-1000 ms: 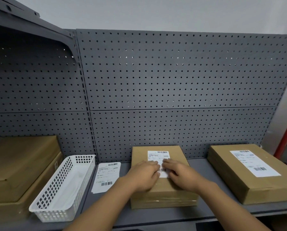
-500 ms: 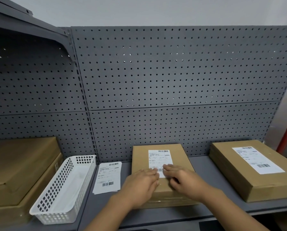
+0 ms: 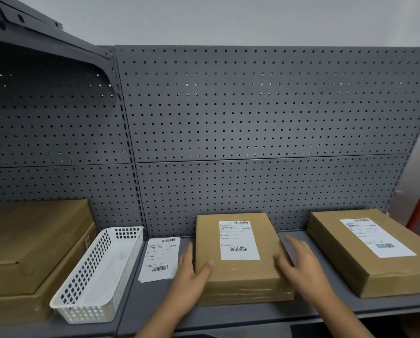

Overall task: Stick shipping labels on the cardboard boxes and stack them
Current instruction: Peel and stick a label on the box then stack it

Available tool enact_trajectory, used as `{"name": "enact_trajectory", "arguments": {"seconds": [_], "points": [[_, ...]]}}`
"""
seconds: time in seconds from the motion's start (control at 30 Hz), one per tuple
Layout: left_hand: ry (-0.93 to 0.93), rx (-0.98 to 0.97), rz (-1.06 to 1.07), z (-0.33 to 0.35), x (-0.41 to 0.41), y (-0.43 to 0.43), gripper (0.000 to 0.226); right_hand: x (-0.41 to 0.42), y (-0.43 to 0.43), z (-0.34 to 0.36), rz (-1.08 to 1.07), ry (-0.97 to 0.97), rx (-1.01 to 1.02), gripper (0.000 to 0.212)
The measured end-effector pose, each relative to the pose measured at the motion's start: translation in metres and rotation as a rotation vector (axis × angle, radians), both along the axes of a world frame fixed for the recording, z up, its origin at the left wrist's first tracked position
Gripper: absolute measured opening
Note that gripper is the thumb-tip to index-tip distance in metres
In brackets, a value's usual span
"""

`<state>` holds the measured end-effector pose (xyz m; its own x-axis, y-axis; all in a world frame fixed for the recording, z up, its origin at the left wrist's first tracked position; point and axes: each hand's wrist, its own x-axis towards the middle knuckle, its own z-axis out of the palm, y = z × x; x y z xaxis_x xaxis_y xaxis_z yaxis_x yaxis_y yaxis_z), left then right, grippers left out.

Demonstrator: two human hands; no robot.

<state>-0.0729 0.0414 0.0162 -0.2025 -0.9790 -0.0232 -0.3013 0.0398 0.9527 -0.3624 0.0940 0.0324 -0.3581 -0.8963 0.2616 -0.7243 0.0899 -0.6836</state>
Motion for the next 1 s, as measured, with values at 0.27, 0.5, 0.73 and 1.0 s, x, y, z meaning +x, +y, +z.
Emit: {"name": "enact_trajectory", "arguments": {"seconds": [0.27,0.5,0.73,1.0], "points": [[0.281,0.254,0.1,-0.014,-0.01,0.005,0.095,0.004,0.005,-0.015,-0.057,-0.813,0.184,0.059],[0.349,0.219,0.14,0.003,-0.022,0.023,0.044,0.022,0.006,-0.011,-0.059,-0.94,0.101,0.026],[0.336,0.235,0.134,0.014,-0.016,0.028,0.045,0.03,0.011,-0.007,-0.002,-0.958,0.099,0.026],[0.318,0.169,0.145,0.026,-0.005,0.027,0.043,0.044,0.014,0.002,0.03,-0.986,0.036,0.021]]}}
